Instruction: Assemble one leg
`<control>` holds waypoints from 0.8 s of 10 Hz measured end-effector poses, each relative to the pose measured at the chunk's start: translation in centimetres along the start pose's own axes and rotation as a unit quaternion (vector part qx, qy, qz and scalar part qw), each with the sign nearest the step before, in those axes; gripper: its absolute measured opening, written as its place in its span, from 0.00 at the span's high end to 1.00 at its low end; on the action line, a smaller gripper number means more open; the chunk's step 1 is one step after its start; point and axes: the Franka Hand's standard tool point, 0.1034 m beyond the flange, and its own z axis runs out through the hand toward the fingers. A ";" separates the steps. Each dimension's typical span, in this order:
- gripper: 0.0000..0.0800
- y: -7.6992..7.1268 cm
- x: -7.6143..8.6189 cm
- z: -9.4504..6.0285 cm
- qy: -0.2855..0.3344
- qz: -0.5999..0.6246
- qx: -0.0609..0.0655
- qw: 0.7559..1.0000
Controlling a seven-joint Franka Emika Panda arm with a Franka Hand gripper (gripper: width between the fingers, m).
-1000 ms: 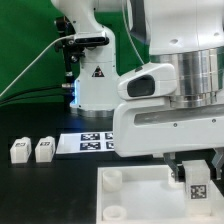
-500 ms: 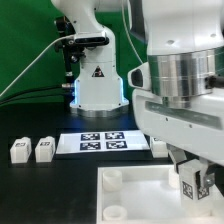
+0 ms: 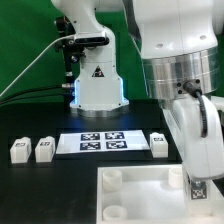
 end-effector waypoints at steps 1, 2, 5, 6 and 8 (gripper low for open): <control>0.64 0.0 0.0 0.0 0.000 -0.014 0.000 1.000; 0.44 0.1 0.0 0.1 0.001 -0.051 -0.001 0.999; 0.20 0.7 -0.7 1.0 0.000 -0.241 -0.009 0.970; 0.19 0.7 -0.9 1.1 -0.001 -0.295 -0.009 0.955; 0.19 0.7 -0.7 1.1 -0.001 -0.400 -0.009 0.916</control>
Offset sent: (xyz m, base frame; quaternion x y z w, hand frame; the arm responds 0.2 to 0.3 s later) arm -0.0046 0.0142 -0.0124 0.0036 0.0025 -0.2730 0.9620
